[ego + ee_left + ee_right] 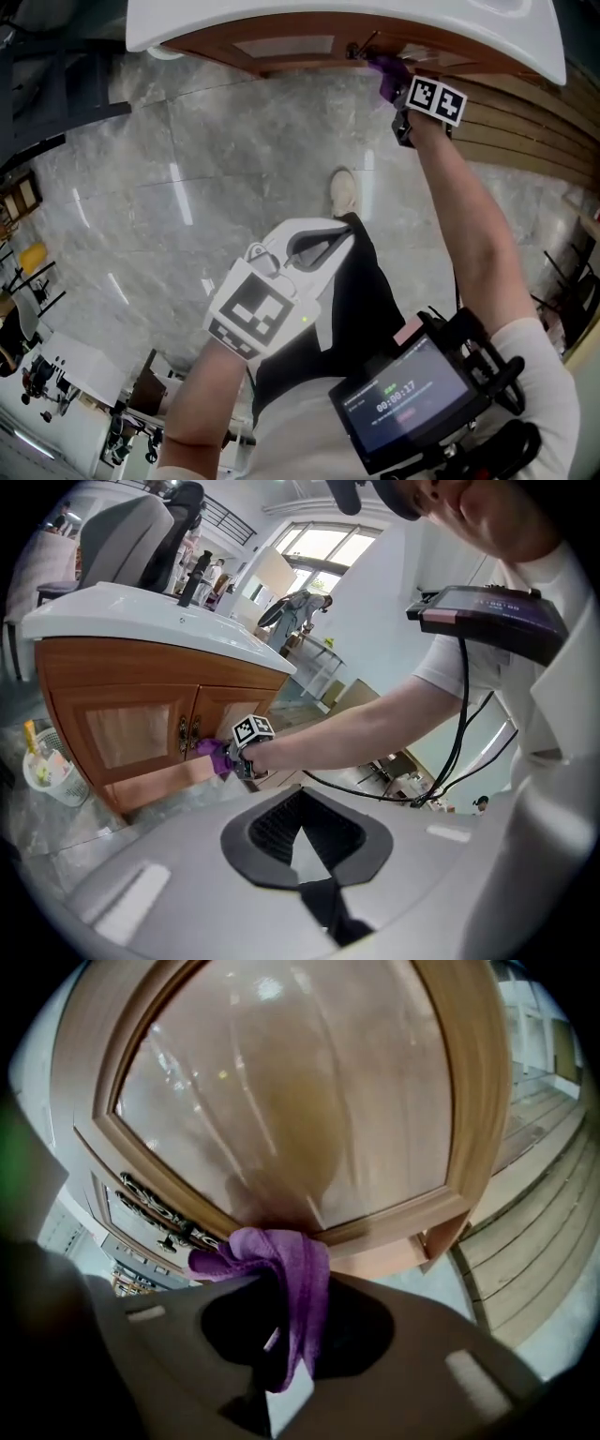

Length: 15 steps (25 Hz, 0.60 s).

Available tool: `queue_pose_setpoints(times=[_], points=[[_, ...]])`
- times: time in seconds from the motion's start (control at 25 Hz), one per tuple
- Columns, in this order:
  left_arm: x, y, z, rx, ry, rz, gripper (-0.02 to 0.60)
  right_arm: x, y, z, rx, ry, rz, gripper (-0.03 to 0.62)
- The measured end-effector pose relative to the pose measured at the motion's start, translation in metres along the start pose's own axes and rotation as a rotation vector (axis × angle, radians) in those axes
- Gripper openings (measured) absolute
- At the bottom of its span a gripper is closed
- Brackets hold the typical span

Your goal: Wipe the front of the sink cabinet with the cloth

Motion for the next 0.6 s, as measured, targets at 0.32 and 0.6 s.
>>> queue_pose_setpoints(times=[0.32, 0.6], points=[[0.040, 0.005, -0.025, 0.040, -0.042, 0.045, 0.008, -0.022, 0.062, -0.018, 0.054, 0.037, 0.050, 0.083], [0.071, 0.008, -0.046, 0.063, -0.072, 0.075, 0.008, -0.040, 0.114, -0.036, 0.090, 0.061, 0.090, 0.083]])
Point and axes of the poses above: the fingertips, and each gripper's own axes: x forward along the fingers, y to its right, z out of its underside, the point moved 9 cm from there along -x, backward along the fingers, and after that the axes turned 7 degrees about z, right-handed, at the moved point
